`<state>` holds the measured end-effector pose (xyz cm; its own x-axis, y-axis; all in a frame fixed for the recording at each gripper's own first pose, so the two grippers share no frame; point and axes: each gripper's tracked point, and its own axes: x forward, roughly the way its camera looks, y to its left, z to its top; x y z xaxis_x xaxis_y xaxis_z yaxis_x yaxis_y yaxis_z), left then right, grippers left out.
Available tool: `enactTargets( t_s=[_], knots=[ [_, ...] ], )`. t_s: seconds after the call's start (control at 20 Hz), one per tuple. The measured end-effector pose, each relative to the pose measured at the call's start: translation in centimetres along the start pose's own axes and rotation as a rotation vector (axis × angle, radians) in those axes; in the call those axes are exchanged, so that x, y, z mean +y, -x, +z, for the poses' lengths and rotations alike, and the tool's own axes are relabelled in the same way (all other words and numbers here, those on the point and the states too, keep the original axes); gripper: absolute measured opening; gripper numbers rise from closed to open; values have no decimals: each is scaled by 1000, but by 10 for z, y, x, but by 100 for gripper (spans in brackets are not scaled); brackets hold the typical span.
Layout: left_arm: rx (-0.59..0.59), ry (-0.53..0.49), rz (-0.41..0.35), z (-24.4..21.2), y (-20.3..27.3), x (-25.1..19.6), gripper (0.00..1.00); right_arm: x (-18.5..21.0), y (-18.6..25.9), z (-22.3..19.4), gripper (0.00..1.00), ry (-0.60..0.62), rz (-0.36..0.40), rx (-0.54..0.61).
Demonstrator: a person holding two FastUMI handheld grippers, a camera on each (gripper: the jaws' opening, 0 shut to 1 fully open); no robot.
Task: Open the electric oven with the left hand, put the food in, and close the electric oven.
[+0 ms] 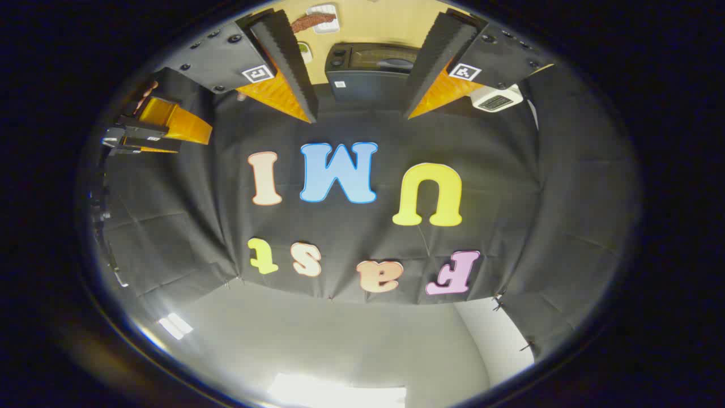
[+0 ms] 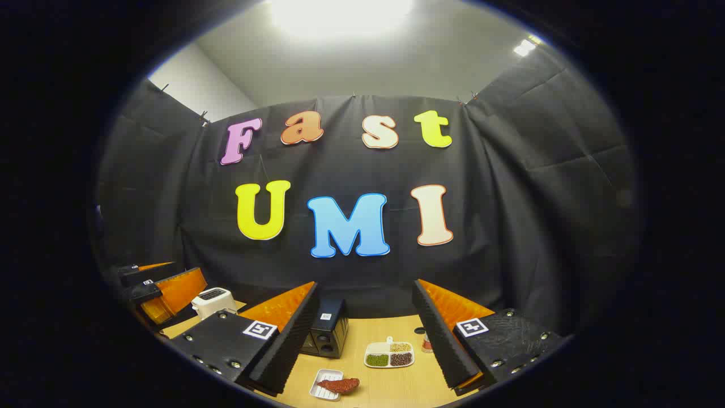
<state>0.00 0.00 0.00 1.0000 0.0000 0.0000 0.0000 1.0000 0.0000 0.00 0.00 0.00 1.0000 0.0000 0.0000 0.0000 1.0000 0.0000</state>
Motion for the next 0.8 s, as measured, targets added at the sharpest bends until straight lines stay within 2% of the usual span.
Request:
enactTargets(
  t_s=[0.15,0.2,0.65,0.8],
  knots=[
    [8,10,-2,-10,-7,4,97,7,-4,-13,99,-19,12,38],
    [12,20,-10,-10,-9,6,95,5,-5,-14,99,-23,0,47],
    [-12,34,-99,-10,-34,54,96,30,-10,-4,99,2,-136,-4],
    [-7,63,-112,-16,-39,66,95,38,-15,-12,99,22,-148,10]
  ],
)
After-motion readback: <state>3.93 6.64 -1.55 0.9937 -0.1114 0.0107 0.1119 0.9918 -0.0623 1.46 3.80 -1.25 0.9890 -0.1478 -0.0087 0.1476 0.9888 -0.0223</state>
